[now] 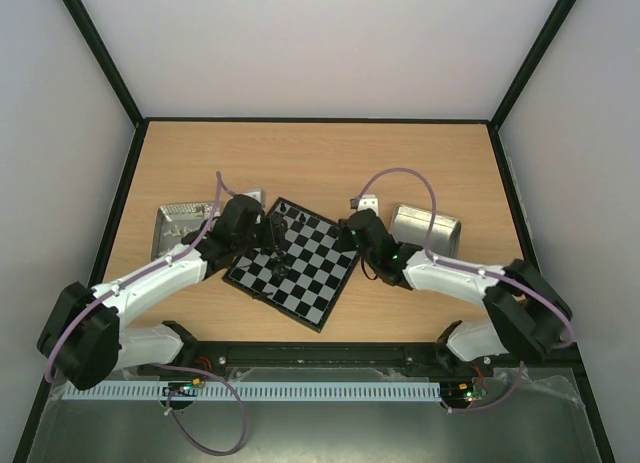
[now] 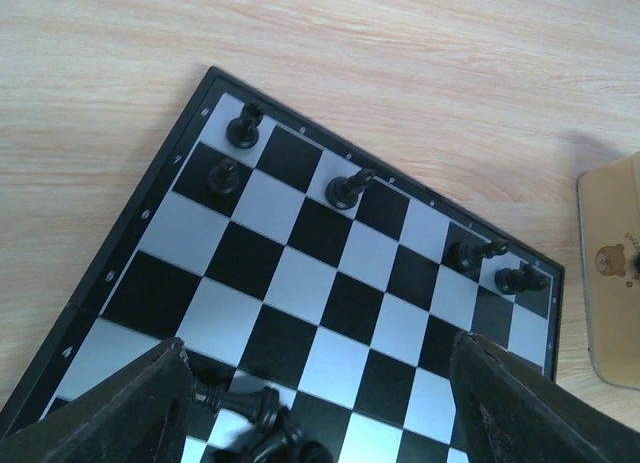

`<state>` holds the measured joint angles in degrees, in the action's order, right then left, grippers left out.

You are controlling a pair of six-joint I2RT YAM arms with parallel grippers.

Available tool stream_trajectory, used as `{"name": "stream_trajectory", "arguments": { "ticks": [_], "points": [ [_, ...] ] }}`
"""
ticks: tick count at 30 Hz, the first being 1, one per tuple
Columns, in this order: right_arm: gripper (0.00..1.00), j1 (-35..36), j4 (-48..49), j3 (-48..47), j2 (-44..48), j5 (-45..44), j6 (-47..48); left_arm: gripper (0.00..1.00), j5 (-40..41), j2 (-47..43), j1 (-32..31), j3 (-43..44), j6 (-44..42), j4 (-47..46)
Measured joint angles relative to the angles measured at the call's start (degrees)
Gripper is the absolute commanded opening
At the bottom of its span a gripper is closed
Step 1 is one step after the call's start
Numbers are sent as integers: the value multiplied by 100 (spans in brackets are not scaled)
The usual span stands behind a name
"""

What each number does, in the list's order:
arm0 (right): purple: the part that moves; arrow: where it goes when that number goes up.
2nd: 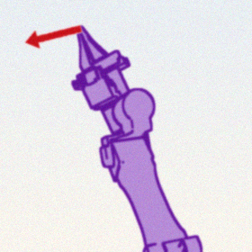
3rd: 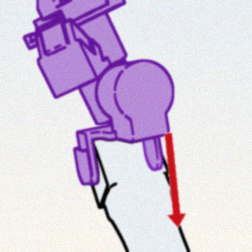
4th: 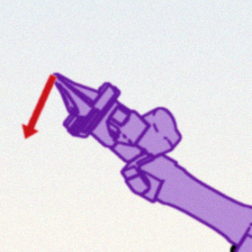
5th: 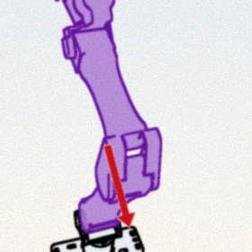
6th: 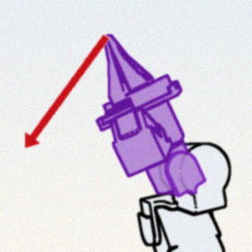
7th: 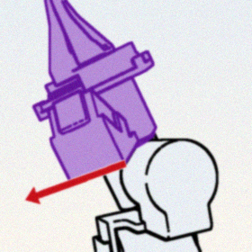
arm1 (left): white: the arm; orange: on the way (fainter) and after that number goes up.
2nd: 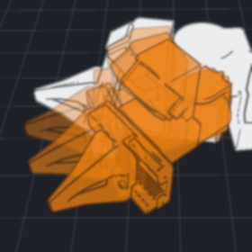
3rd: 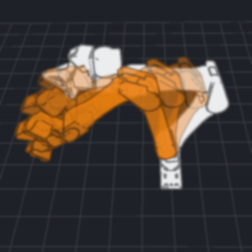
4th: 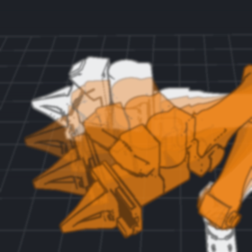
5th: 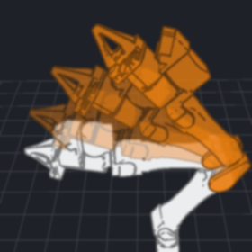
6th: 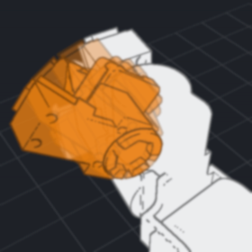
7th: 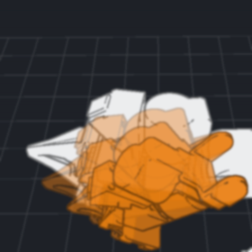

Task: Set up the chess pieces on the board
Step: Place the chess piece on the chessboard, then pick up the chess piece from the chessboard.

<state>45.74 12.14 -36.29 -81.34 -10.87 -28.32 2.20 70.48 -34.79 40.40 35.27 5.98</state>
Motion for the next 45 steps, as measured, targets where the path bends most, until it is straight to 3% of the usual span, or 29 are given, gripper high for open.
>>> {"name": "stream_trajectory", "arguments": {
  "ticks": [5,12,23,27,31,34,45],
  "points": [
    [42,0,-413,-63,758,37,-256,72,-4,-251,22,-50,223,363],
    [46,2,-1423,-319,1261,326,-702,60,-11,-507,35,2,767,1502],
    [46,4,-2680,-1331,960,1156,-1270,73,-354,-496,-511,616,2212,3707],
    [46,4,-2533,-990,1034,1399,-1388,75,-343,-1410,-573,-155,2905,3545],
    [45,4,-2214,-216,1287,1541,-1482,75,-334,-2468,-608,-1517,3547,2824],
    [44,4,-2055,129,1528,1572,-1587,76,-317,-2745,-608,-2210,3923,2177],
    [42,4,-1749,131,2177,1624,-1858,71,-98,-2933,-605,-2535,4708,855]
  ]
}}
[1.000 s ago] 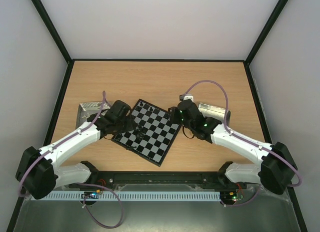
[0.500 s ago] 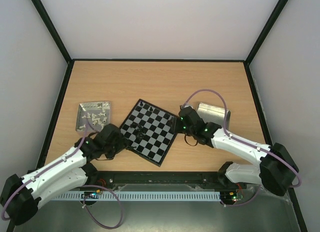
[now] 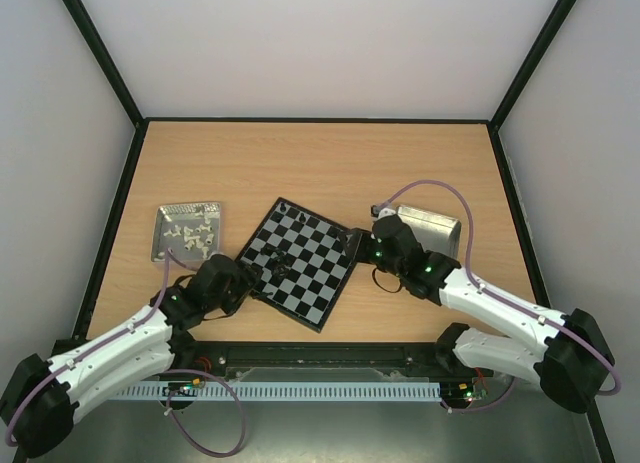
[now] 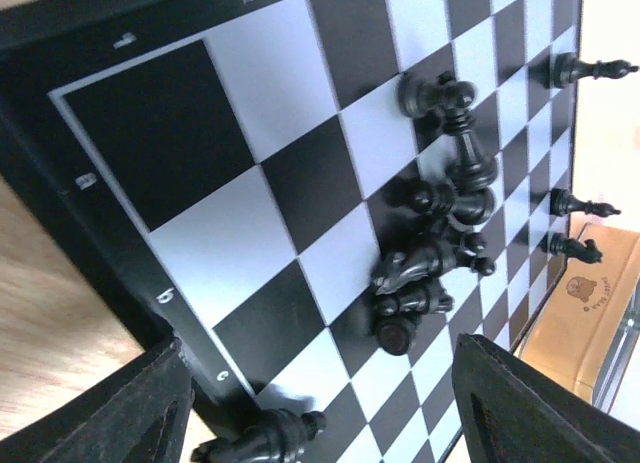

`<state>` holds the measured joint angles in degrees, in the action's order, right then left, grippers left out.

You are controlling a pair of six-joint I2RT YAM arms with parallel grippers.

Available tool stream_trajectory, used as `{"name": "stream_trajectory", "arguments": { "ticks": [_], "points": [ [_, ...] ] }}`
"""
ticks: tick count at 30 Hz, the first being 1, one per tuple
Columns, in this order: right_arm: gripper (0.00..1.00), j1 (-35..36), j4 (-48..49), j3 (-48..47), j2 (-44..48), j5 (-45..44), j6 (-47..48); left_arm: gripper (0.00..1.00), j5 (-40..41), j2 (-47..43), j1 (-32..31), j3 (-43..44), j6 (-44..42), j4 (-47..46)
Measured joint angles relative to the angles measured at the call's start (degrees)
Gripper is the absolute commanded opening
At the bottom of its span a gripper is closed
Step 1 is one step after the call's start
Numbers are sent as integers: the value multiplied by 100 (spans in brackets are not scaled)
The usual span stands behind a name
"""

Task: Set up the chess pieces on the board
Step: Pick up the chess piece from the chessboard.

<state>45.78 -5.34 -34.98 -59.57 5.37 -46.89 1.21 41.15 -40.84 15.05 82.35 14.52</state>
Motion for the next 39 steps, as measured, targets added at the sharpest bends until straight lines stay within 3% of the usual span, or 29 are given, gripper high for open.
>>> {"name": "stream_trajectory", "arguments": {
  "ticks": [7,11,17,24,30,39],
  "points": [
    [41,0,-9,-131,26,-81,-138,57,-243,-229,0,-275,555,-70],
    [40,0,-13,-225,-35,-125,-186,56,-334,-289,0,-291,743,133],
    [39,0,-20,-282,-68,-168,-249,42,-424,-378,2,-291,892,293],
    [38,0,-35,-282,-63,-267,-334,40,-494,-240,31,-291,973,240],
    [37,0,-39,-282,-20,-350,-356,30,-570,-170,37,-291,1091,249],
    [37,0,-39,-282,0,-435,-376,24,-675,-116,37,-299,1314,236]
  ]
}}
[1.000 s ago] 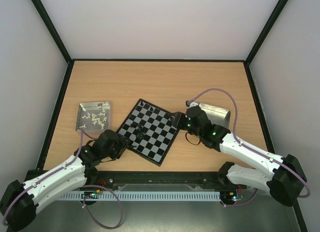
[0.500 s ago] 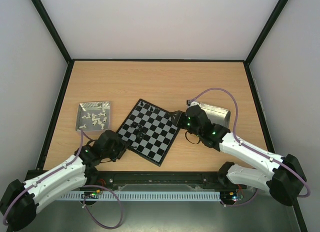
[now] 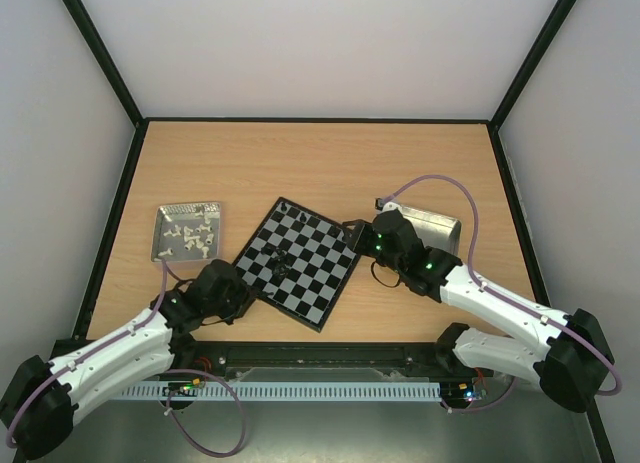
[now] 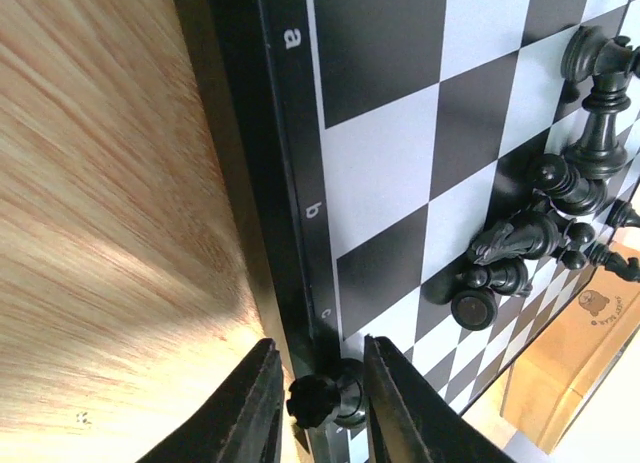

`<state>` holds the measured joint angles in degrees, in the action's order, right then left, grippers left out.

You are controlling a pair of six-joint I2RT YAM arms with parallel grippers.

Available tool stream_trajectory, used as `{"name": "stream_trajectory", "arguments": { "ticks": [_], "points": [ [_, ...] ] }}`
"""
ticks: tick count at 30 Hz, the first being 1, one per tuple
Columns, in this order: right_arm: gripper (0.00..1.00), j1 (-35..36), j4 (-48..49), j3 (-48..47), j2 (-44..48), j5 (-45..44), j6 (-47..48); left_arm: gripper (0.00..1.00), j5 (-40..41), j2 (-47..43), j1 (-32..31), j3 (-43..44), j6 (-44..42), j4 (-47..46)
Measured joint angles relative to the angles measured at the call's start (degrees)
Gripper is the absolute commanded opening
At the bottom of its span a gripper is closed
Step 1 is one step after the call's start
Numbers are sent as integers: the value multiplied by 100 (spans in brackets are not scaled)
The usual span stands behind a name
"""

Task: Set up the chess pieces on the board
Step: Pick up the chess piece from the chessboard.

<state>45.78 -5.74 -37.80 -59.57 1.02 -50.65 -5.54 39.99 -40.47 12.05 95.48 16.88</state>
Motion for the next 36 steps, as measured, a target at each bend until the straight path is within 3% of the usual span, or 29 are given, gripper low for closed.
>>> {"name": "stream_trajectory", "arguments": {
  "ticks": [14,22,25,30,36],
  "points": [
    [37,0,-2,0,66,-101,2,2,-2,-240,4,-190,444,-72],
    [39,0,-7,0,107,-92,4,2,0,-481,26,-190,603,4],
    [45,0,7,4,201,39,35,2,0,-588,31,-173,619,116],
    [64,0,592,262,310,1012,221,2,-52,-549,52,-13,610,-70],
    [69,20,1362,721,197,2140,214,2,-275,59,153,402,520,-754]
  ]
}}
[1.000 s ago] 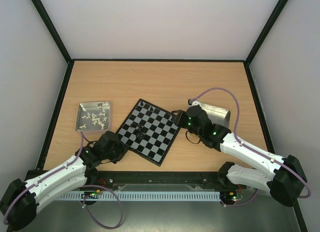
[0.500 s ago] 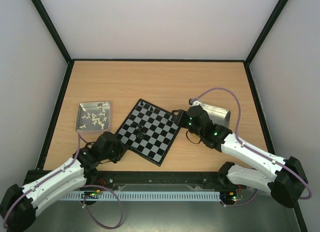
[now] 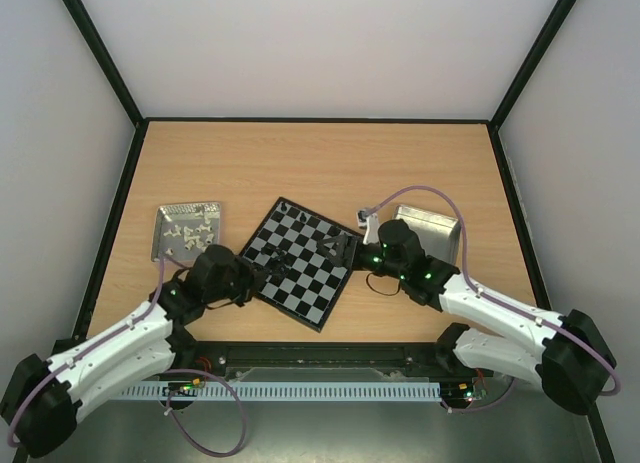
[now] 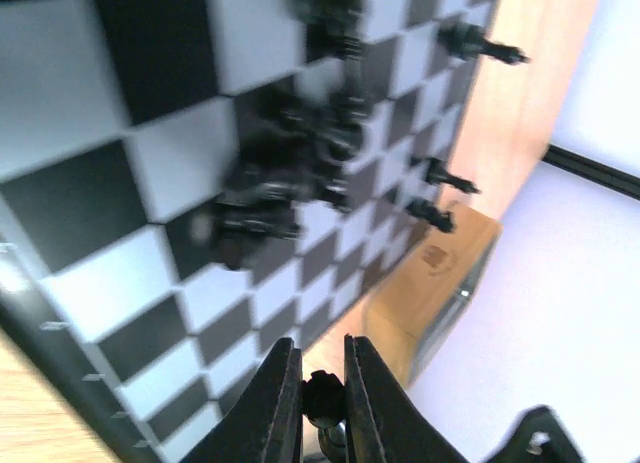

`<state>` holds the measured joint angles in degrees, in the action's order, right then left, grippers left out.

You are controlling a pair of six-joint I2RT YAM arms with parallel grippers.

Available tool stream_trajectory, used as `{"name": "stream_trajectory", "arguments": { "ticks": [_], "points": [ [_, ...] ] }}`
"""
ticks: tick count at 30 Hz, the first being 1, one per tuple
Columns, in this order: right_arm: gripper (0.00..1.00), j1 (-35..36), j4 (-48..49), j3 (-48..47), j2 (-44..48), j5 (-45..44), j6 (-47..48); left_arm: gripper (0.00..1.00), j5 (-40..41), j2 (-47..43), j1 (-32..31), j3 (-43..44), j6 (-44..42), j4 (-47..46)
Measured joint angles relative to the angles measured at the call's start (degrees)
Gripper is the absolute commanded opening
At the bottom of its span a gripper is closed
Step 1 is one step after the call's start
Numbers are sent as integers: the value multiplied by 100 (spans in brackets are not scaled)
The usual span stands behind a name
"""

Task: Set up the chess pieces on the board
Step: Pick up the chess piece from the chessboard.

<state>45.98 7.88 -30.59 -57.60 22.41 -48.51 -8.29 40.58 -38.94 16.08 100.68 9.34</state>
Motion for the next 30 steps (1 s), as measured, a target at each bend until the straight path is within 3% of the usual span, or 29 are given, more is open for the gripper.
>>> {"name": "stream_trajectory", "arguments": {
  "ticks": [5,12,23,30],
  "points": [
    [65,133,321,2,-297,450,-22,2,-297,822,140,739,-197,-621],
    [45,275,492,-107,-750,706,-197,2,-612,1628,190,1384,-409,-1331],
    [45,317,1172,-133,-835,317,-824,2,-828,1867,201,1421,-472,-1541],
    [26,317,1174,-201,-1150,164,-997,2,-916,1867,201,1421,-472,-1602]
  ]
}}
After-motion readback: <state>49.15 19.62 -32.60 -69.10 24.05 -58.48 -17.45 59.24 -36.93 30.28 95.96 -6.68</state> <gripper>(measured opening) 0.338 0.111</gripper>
